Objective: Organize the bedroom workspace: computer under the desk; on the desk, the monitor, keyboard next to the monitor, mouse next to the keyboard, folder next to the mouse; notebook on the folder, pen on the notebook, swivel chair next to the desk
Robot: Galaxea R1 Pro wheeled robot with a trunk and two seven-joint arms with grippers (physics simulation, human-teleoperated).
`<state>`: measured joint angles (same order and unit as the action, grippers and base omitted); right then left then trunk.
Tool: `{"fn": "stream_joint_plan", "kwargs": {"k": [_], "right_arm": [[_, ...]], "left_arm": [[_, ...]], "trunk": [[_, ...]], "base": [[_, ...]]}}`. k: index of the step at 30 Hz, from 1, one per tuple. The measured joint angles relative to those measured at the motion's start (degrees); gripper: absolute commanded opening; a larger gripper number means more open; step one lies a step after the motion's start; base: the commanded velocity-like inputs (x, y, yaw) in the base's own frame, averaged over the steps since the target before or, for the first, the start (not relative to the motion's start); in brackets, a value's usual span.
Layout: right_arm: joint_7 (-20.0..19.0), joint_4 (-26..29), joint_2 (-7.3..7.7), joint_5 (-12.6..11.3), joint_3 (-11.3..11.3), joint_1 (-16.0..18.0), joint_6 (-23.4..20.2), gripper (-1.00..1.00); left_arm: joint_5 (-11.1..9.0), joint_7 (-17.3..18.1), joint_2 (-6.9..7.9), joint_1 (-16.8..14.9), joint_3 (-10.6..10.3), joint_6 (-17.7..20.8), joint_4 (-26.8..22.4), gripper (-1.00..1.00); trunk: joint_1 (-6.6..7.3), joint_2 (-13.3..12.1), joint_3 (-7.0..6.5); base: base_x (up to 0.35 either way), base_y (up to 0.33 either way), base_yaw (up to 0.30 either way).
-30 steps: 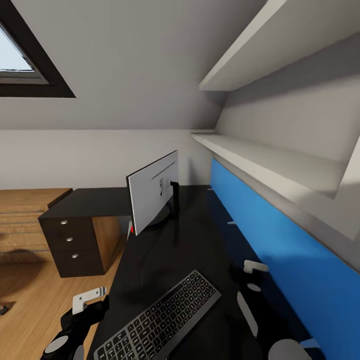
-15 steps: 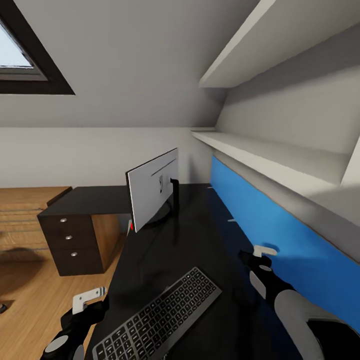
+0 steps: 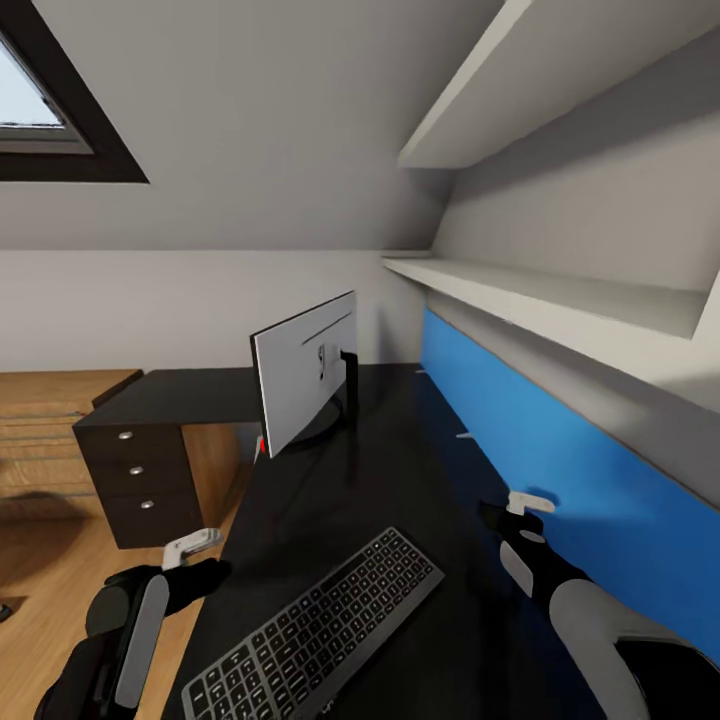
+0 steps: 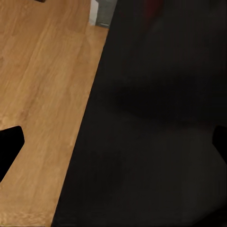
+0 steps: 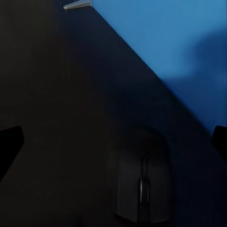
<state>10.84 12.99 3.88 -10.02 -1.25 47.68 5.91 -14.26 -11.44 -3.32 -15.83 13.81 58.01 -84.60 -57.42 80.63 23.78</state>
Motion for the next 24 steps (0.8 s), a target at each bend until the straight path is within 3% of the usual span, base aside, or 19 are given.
{"fn": "stream_joint_plan", "kwargs": {"k": [4, 5, 11, 17, 24], "right_arm": [[0.1, -0.2, 0.0, -1.2, 0.0, 0.0, 0.0, 1.0], [0.2, -0.4, 0.04, -2.6, 0.0, 0.0, 0.0, 1.0], [0.2, -0.8, 0.7, -5.7, 0.1, 0.0, 0.0, 1.0], [0.2, -0.8, 1.46, -6.3, 0.1, 0.0, -0.1, 1.0], [0.2, -0.8, 1.98, -6.4, 0.1, 0.0, -0.2, 1.0]], "left_arm": [[-1.3, 0.1, 1.28, -0.3, 1.6, 0.1, 1.5, 1.0], [-1.4, 0.1, 1.52, -0.3, 1.9, 0.0, 1.3, 1.0], [-1.5, 0.1, 2.15, -0.4, 2.4, -0.5, 0.6, 1.0], [-1.5, 0.2, 2.6, -0.4, 5.3, -0.6, 0.2, 1.0], [-1.6, 0.1, 2.65, -0.4, 6.2, -0.7, 0.2, 1.0]], "trunk": [[-0.88, 1.6, 0.72], [-1.1, 2.0, 0.89], [-2.41, 4.4, 1.97], [-3.52, 6.4, 2.88], [-3.52, 6.4, 2.88]], "base": [[0.0, 0.0, 0.0], [0.0, 0.0, 0.0], [0.0, 0.0, 0.0], [0.0, 0.0, 0.0], [0.0, 0.0, 0.0]]}}
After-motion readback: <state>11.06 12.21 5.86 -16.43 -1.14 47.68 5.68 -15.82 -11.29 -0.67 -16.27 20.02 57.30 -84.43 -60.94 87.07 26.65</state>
